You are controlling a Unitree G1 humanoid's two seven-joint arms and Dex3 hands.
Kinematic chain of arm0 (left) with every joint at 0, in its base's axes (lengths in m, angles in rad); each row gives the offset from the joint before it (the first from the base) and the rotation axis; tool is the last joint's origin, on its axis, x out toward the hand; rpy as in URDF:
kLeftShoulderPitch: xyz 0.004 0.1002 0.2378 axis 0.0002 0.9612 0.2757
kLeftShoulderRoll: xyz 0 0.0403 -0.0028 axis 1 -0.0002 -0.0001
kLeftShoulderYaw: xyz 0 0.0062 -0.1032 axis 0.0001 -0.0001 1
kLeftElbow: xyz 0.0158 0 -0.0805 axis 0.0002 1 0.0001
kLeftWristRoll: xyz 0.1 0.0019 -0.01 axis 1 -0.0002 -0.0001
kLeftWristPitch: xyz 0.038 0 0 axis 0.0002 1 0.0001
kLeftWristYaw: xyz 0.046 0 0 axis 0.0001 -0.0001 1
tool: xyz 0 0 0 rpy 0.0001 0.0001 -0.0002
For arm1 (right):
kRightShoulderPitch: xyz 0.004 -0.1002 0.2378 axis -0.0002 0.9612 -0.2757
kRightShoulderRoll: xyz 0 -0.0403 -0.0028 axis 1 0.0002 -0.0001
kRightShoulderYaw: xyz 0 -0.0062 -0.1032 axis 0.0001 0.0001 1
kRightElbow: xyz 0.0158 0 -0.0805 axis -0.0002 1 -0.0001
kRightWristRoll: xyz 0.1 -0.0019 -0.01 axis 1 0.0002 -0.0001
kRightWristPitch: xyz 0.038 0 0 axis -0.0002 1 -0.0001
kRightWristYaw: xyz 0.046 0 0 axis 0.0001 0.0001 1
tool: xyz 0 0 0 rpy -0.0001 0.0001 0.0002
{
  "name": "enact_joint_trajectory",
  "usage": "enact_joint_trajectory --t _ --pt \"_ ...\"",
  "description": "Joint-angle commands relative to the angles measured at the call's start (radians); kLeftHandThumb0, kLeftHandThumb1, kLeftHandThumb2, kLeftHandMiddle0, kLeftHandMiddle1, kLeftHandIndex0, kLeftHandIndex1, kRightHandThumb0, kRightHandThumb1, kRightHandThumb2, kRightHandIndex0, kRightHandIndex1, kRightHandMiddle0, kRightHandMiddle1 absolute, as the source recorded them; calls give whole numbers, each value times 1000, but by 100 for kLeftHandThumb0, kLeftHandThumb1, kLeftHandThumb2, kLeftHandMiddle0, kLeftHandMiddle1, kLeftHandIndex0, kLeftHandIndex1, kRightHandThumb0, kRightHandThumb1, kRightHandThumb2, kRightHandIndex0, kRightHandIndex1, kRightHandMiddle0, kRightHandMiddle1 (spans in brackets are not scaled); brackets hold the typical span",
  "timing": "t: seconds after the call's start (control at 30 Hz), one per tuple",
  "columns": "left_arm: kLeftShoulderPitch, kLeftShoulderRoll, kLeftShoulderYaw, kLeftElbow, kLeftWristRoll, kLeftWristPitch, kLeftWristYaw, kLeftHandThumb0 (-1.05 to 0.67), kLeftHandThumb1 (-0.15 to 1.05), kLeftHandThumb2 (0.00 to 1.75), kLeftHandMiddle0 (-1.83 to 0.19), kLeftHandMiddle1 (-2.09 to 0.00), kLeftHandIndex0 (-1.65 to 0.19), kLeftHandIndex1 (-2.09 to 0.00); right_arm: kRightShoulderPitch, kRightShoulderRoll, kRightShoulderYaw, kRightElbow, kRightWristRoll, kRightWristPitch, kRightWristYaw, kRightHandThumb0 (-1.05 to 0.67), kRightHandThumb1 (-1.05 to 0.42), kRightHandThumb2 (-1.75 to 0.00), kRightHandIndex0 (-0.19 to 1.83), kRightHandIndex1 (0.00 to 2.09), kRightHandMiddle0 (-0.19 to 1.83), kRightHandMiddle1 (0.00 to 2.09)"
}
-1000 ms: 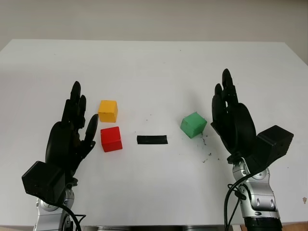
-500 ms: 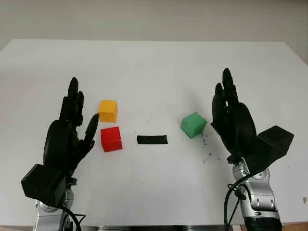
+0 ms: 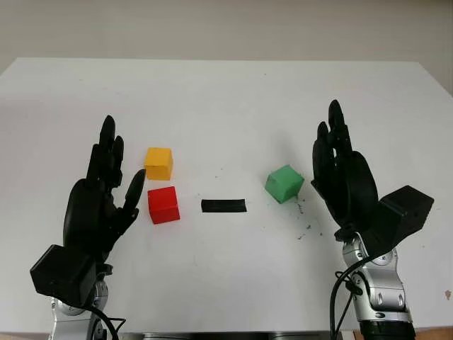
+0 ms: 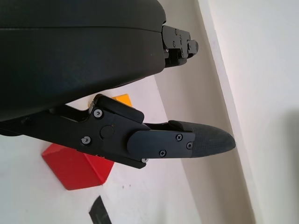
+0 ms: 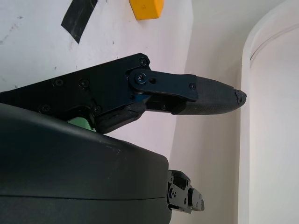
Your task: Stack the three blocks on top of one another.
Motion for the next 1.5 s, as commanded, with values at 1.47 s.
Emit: enact_joint_trajectory --t 1.47 --pt "-109 380 -194 -163 930 338 -286 -61 100 6 -16 -5 -27 -82 9 -10 8 -25 1 4 -5 -81 -105 -60 -19 0 -19 2"
